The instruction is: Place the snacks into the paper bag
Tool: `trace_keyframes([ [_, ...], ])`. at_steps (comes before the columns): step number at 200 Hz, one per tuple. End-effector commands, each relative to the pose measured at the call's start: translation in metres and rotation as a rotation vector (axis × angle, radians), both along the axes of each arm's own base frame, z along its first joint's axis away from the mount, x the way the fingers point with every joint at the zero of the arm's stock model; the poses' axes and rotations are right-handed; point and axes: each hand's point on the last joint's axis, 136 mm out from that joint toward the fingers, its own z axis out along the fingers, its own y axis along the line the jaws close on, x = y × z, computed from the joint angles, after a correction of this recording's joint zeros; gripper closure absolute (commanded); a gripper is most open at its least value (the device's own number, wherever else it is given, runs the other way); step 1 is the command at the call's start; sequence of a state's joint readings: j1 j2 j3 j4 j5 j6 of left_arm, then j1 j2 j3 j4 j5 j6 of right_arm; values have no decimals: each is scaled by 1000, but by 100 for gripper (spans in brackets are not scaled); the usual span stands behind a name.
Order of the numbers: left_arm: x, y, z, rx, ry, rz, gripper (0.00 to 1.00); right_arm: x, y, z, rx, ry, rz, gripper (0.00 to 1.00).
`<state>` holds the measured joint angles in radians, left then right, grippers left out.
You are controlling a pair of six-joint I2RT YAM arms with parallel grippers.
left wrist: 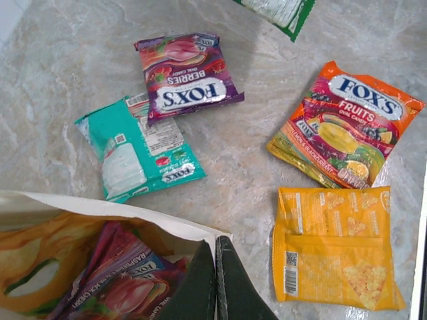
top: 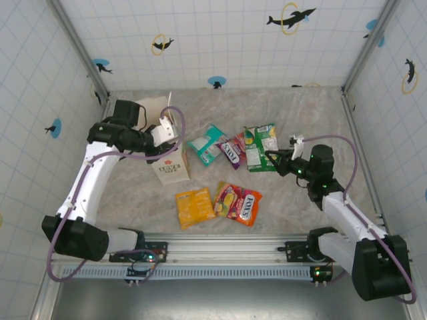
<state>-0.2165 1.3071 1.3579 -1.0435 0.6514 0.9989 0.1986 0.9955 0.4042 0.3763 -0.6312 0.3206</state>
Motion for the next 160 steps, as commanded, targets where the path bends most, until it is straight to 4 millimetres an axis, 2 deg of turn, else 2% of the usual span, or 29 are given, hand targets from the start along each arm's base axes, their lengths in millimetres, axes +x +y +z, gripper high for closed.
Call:
trace_keyframes([
  [1, -12, -16, 22, -78, -30, -84, 100, -2, 1, 16, 7, -89, 5, 91],
  [37, -14, -21, 17, -80, 2, -85, 99, -3, 1, 17, 5, -89, 3, 91],
  [47, -13, -20, 15, -76, 2, -74, 90, -4, 1, 19, 4, -94, 2, 91],
  [58, -13, -20, 16, -87, -3, -58, 86, -5, 2, 18, 2, -94, 1, 91],
  [67, -12, -20, 18, -94, -9, -45, 78, -5, 2, 20, 1, -99, 2, 91],
  [82, -9, -19, 26, -114, -30, 1, 66, -6, 2, 21, 0, -102, -3, 91],
  [94, -6, -19, 33, -136, -56, 38, 51, -5, 3, 21, -2, -104, -6, 91],
  [143, 0, -14, 75, -318, -102, 255, 35, -5, 11, 24, 2, -108, 13, 92],
  [160, 4, -8, 84, -357, -97, 350, 34, -5, 16, 28, 3, -116, 23, 92],
])
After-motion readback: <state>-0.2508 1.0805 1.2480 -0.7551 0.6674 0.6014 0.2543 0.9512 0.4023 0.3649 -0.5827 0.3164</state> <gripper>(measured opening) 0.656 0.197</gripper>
